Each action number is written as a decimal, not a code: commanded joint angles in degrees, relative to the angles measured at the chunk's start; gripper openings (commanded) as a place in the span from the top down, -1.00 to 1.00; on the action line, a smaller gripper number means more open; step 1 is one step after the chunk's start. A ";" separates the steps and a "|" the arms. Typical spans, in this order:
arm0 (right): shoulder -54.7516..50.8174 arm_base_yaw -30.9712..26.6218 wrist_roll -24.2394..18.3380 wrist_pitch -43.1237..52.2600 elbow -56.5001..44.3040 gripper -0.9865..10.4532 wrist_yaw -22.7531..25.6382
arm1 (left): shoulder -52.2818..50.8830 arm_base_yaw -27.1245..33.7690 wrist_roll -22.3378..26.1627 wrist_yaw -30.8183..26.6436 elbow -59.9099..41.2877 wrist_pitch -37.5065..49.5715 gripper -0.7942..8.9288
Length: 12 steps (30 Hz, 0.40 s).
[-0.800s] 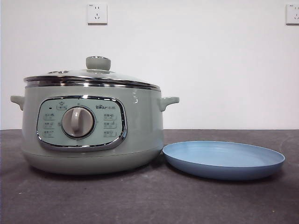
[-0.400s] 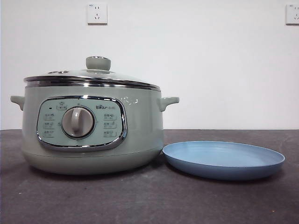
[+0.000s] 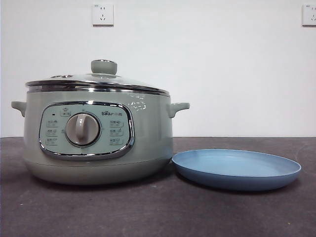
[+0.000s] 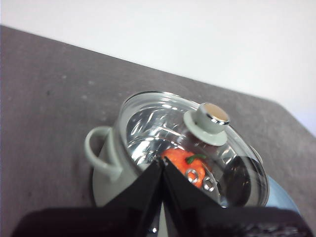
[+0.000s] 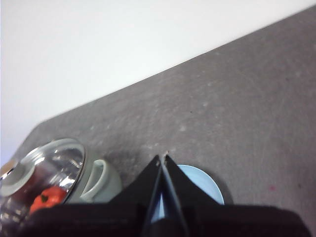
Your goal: Take the pumpkin out from the steamer,put the pumpkin in the blue plate,close the lid
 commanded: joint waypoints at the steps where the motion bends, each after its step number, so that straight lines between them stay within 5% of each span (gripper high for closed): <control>1: 4.11 0.04 -7.48 -2.34 5.86 0.86 -2.38 | 4.92 0.15 6.71 2.16 4.96 -0.63 0.85; 12: 18.84 0.04 -20.24 -15.32 24.85 0.85 -18.34 | 23.45 0.09 18.36 16.15 25.92 -13.38 0.84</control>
